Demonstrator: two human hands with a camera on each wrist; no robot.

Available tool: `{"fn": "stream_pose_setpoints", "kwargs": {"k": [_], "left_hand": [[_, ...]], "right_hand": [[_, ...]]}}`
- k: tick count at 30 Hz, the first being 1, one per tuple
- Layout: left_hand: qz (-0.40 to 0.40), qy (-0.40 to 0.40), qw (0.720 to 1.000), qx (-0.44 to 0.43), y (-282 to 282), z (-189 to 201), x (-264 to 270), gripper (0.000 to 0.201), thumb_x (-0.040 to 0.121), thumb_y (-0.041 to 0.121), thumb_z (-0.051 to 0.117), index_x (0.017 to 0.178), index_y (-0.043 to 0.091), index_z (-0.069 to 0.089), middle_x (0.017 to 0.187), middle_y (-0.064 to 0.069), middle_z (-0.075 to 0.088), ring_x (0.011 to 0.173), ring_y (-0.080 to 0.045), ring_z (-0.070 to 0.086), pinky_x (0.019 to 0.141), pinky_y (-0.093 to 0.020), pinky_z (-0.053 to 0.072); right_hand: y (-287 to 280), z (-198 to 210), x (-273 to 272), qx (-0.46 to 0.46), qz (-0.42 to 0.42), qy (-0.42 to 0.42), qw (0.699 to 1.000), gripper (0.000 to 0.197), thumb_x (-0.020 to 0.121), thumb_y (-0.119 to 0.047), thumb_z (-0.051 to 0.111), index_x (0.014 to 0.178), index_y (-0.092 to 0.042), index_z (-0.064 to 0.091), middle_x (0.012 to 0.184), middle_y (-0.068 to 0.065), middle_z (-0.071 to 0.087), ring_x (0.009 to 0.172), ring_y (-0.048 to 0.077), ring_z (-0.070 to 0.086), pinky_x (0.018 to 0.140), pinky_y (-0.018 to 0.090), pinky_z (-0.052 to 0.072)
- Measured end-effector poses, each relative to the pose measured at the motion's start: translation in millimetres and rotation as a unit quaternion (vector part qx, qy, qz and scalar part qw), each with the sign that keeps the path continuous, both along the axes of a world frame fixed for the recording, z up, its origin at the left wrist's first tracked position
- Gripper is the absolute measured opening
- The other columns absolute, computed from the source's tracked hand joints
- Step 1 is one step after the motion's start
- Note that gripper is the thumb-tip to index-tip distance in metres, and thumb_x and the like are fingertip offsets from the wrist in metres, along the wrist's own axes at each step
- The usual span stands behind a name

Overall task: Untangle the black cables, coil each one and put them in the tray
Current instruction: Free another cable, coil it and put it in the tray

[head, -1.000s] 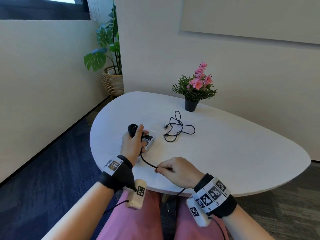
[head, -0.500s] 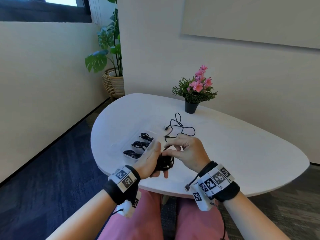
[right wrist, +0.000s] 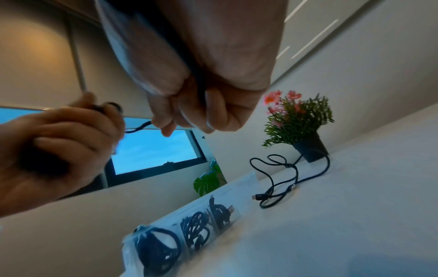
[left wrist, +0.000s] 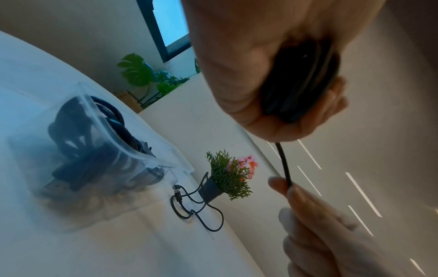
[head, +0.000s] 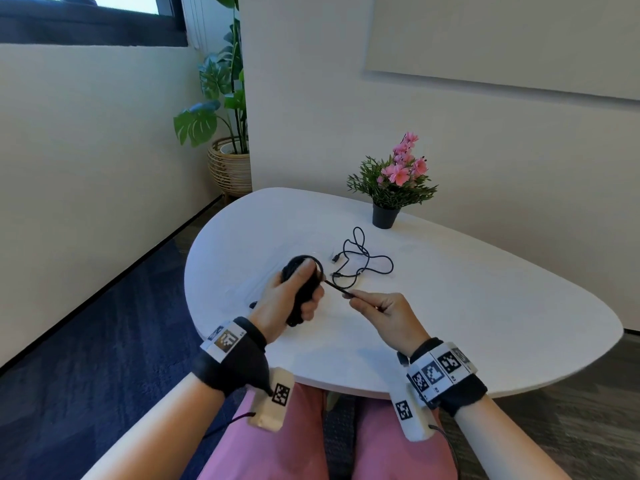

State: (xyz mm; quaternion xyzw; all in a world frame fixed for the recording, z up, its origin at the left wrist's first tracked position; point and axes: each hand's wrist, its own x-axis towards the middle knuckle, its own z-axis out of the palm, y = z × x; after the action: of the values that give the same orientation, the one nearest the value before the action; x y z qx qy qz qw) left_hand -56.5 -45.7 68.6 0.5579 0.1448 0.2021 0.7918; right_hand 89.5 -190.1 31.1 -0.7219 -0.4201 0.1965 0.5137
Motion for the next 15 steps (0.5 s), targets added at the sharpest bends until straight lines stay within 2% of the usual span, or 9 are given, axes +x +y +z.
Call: {"fn": "stream_pose_setpoints", "kwargs": {"k": [2,3,5,7,8,10,13,15], "left_hand": [[0.037,0.027,0.999,-0.021,8,0,2,0.037,0.090,0.042,0.052,0.091,0.005,0.056,0.064,-0.007,0.051,0.046,-0.014,0.040,0.043,-0.022,0.037],[0.051,0.047,0.997,-0.029,12,0,3,0.037,0.092,0.041,0.051,0.091,0.005,0.058,0.065,-0.007,0.052,0.047,-0.015,0.042,0.043,-0.023,0.038],[0.067,0.096,0.993,-0.034,16,-2,4,0.039,0.093,0.041,0.052,0.090,0.003,0.060,0.064,-0.009,0.056,0.048,-0.016,0.047,0.043,-0.022,0.040],[0.073,0.151,0.986,-0.008,16,-4,5,0.040,0.092,0.042,0.054,0.087,0.002,0.061,0.062,-0.011,0.060,0.046,-0.017,0.050,0.043,-0.021,0.041],[0.074,0.176,0.982,0.011,16,-5,5,0.041,0.092,0.042,0.055,0.086,0.002,0.062,0.062,-0.012,0.062,0.045,-0.017,0.052,0.042,-0.021,0.041],[0.072,0.213,0.974,0.039,17,-7,5,0.044,0.090,0.044,0.057,0.087,0.000,0.063,0.063,-0.015,0.064,0.045,-0.018,0.055,0.042,-0.021,0.043],[0.069,0.246,0.966,0.051,20,-8,3,0.049,0.088,0.047,0.059,0.089,-0.002,0.063,0.065,-0.018,0.064,0.046,-0.020,0.058,0.042,-0.020,0.044],[0.086,0.259,0.960,0.063,21,-7,5,0.048,0.087,0.046,0.060,0.088,-0.002,0.061,0.064,-0.018,0.064,0.044,-0.021,0.058,0.041,-0.020,0.043]], "right_hand": [[-4,-1,-9,-0.024,0.022,-0.040,0.999,0.025,0.091,-0.020,0.060,0.115,-0.022,0.067,0.108,-0.004,0.071,0.101,0.000,0.063,0.087,0.015,0.045],[-5,-1,-14,-0.028,0.029,-0.065,0.997,0.027,0.092,-0.019,0.058,0.119,-0.021,0.065,0.102,-0.003,0.072,0.097,0.006,0.064,0.084,0.018,0.047],[-5,1,-22,-0.035,0.038,-0.126,0.991,0.030,0.094,-0.020,0.056,0.122,-0.021,0.062,0.079,-0.006,0.068,0.080,0.015,0.063,0.076,0.026,0.047],[-5,2,-28,-0.056,0.040,-0.210,0.975,0.030,0.094,-0.026,0.053,0.123,-0.023,0.063,0.065,-0.014,0.052,0.065,0.009,0.052,0.067,0.029,0.044],[-5,2,-30,-0.065,0.041,-0.250,0.965,0.031,0.093,-0.030,0.051,0.121,-0.024,0.064,0.064,-0.016,0.048,0.064,0.006,0.049,0.063,0.027,0.043],[-6,5,-34,-0.077,0.050,-0.305,0.948,0.029,0.093,-0.032,0.049,0.115,-0.025,0.067,0.068,-0.014,0.052,0.065,0.006,0.048,0.059,0.024,0.038],[-8,8,-37,-0.082,0.061,-0.340,0.935,0.024,0.094,-0.030,0.049,0.108,-0.025,0.069,0.072,-0.008,0.057,0.067,0.013,0.054,0.057,0.024,0.035],[-9,9,-38,-0.081,0.054,-0.344,0.934,0.026,0.094,-0.030,0.049,0.111,-0.025,0.068,0.069,-0.012,0.051,0.066,0.010,0.050,0.054,0.021,0.031]]}}
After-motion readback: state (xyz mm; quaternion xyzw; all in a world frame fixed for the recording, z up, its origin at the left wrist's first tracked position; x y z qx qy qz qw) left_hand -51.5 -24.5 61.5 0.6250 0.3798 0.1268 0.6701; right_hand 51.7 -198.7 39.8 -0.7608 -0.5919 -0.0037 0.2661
